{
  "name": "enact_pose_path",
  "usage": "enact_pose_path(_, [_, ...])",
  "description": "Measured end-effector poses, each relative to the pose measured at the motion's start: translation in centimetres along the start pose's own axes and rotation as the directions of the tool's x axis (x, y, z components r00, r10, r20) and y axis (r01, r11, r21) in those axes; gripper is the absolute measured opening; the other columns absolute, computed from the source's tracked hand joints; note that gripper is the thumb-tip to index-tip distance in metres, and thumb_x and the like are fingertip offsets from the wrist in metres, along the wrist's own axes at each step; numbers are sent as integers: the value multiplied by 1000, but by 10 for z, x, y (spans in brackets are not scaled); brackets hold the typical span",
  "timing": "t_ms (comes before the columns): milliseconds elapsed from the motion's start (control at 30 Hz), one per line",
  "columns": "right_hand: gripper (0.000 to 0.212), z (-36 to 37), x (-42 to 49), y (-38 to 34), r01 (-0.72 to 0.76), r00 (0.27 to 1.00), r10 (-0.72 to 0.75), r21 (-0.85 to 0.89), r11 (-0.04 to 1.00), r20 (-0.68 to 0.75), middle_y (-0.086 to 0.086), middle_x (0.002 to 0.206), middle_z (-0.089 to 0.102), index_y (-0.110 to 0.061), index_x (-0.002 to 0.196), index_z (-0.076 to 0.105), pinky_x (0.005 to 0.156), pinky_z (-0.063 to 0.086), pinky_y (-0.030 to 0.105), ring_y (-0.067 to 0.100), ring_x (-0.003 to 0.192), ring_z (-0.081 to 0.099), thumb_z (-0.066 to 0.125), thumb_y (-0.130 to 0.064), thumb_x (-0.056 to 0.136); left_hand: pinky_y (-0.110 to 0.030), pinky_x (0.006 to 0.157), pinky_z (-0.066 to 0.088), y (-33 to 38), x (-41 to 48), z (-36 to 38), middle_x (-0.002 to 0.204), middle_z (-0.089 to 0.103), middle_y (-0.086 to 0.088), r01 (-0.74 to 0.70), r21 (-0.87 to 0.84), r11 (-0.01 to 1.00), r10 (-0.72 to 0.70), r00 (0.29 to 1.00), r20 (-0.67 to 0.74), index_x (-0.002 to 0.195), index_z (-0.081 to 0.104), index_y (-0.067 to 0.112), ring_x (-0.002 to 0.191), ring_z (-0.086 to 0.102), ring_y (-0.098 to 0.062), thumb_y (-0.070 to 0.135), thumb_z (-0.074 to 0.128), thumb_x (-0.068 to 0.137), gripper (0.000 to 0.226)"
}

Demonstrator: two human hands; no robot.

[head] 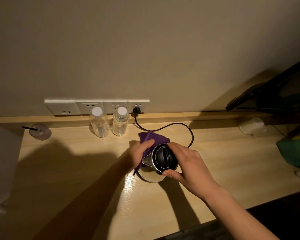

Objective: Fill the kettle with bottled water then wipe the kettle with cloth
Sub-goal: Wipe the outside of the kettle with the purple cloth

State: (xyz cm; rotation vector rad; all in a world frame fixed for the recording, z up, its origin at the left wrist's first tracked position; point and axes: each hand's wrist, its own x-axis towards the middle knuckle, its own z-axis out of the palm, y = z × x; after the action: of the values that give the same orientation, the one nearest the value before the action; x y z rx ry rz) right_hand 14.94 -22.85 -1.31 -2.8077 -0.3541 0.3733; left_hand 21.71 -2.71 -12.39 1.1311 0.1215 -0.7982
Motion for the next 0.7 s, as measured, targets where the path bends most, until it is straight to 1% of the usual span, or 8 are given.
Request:
enact_pose_path(100, [84, 0, 1, -2, 14, 1000, -14, -27, 1000, -1, -6, 156, 49, -25, 156, 36, 113, 35, 36, 17, 140, 47, 70, -63, 89, -40, 89, 61, -32, -26, 8, 114, 78, -17, -50, -137, 989, 17, 973, -231, 125, 71, 10, 105, 75, -34, 53, 71, 76, 65])
enact_pose_path(167, [86, -1, 1, -2, 27, 1000, -27, -47, 999, 6, -3, 157, 49, -24, 157, 33, 112, 34, 35, 19, 141, 47, 70, -62, 89, -42, 93, 60, -42, -30, 12, 121, 76, -18, -27, -177, 984, -23, 960, -278, 135, 64, 7, 110, 73, -35, 55, 71, 73, 79])
enact_pose_path(267, [97, -4, 3, 2, 73, 996, -66, -115, 991, 63, -2, 162, 43, -25, 159, 22, 110, 30, 32, 19, 145, 43, 73, -62, 86, -49, 104, 54, -23, -24, 7, 126, 73, -22, -62, -161, 985, 35, 986, -164, 130, 69, 7, 119, 69, -39, 49, 68, 86, 61])
enact_pose_path(367, [95, -6, 5, 1, 68, 997, -61, -148, 987, 55, -5, 152, 54, -28, 154, 27, 97, 34, 31, 18, 135, 53, 78, -61, 81, -54, 111, 48, 8, -7, 0, 124, 74, -22, 84, -49, 995, -86, 995, -45, 130, 69, 7, 118, 70, -38, 57, 71, 82, 70])
enact_pose_path(433, [88, -2, 3, -5, 15, 1000, -14, -154, 988, 3, -8, 143, 60, -29, 147, 34, 90, 37, 33, 17, 126, 59, 77, -65, 80, -48, 104, 53, 27, 6, 2, 115, 79, -16, 157, 70, 985, -158, 987, 9, 113, 80, 16, 107, 76, -30, 63, 71, 78, 59])
enact_pose_path(500, [85, 8, -2, -15, -89, 994, 78, -145, 985, -77, -7, 139, 63, -26, 145, 40, 89, 41, 36, 18, 122, 62, 72, -71, 80, -42, 95, 54, 45, 18, 8, 106, 81, -13, 207, 157, 966, -215, 976, 34, 98, 85, 20, 93, 77, -28, 66, 71, 76, 53])
enact_pose_path(600, [84, 21, -8, -29, -223, 966, 205, -111, 968, -154, -5, 136, 64, -24, 145, 43, 92, 43, 40, 19, 121, 63, 70, -71, 82, -40, 85, 54, 57, 27, 13, 105, 80, -18, 255, 231, 939, -265, 964, 13, 107, 80, 15, 88, 73, -30, 68, 72, 72, 64])
enact_pose_path(700, [92, 20, -6, -36, -282, 956, 269, -102, 954, -120, -1, 142, 60, -21, 154, 32, 98, 47, 45, 24, 124, 62, 68, -71, 84, -40, 83, 56, 46, 23, 5, 100, 81, -13, 224, 155, 962, -227, 974, -2, 111, 77, 15, 87, 74, -28, 64, 71, 74, 61])
